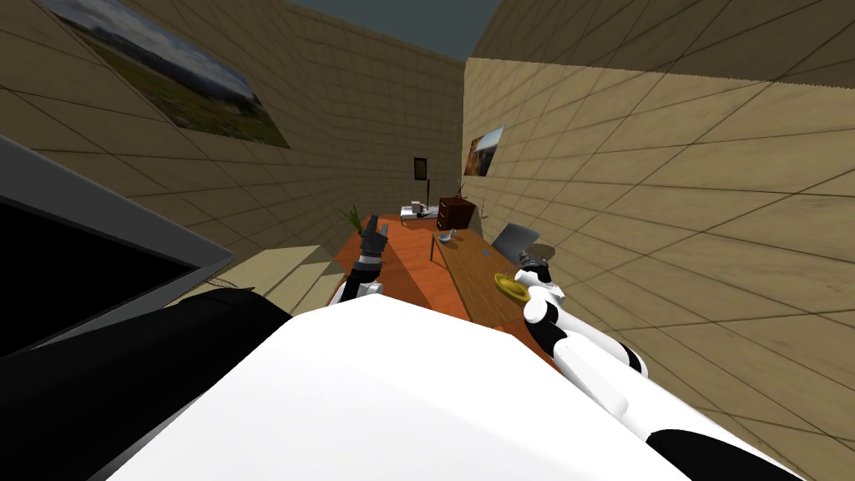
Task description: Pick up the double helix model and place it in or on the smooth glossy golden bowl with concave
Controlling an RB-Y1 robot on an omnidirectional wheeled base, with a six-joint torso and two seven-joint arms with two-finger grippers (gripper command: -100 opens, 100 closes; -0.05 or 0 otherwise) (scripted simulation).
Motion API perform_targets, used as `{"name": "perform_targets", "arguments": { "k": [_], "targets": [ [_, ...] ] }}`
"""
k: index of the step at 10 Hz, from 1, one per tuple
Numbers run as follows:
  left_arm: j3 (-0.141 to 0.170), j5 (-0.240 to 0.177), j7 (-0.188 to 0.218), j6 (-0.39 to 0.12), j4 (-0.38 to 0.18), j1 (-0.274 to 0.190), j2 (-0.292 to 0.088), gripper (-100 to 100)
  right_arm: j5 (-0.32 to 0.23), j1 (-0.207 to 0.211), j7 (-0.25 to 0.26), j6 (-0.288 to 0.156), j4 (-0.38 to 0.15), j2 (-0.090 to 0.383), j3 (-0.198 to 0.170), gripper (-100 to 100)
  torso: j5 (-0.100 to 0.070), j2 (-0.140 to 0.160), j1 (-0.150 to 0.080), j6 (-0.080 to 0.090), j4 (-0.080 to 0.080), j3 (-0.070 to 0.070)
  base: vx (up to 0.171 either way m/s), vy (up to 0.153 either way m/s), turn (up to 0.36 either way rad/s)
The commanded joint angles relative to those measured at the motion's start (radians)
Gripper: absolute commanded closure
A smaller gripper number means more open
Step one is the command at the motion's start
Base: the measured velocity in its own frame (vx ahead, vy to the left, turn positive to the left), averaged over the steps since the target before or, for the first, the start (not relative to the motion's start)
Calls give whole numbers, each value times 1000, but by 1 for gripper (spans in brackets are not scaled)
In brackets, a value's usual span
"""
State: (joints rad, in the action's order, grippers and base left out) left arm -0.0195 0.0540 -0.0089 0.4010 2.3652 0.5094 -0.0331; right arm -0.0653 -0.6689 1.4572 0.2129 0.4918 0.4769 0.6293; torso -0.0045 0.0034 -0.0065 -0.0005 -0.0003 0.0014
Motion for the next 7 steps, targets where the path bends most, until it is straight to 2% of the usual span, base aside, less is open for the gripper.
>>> {"name": "perform_targets", "arguments": {
  "k": [1, 3, 7],
  "targets": [
    [0, 0, 0, 0, 0, 0, 0, 0, 1, -17, 50, 7, -22, -1, 50, -100, 0, 0, 0, 0, 0, 0, -32, -25, 90],
    [0, 0, 0, 0, 0, 0, 0, 0, 1, -17, 101, 7, -22, -1, 51, -100, 1, -4, 3, 1, -1, -2, 17, 15, -56],
    [0, 0, 0, 0, 0, 0, 0, 0, 1, -17, 101, 7, -22, -1, 51, -100, 1, -4, 3, 1, -1, -2, -5, 2, -6]
  ]
}}
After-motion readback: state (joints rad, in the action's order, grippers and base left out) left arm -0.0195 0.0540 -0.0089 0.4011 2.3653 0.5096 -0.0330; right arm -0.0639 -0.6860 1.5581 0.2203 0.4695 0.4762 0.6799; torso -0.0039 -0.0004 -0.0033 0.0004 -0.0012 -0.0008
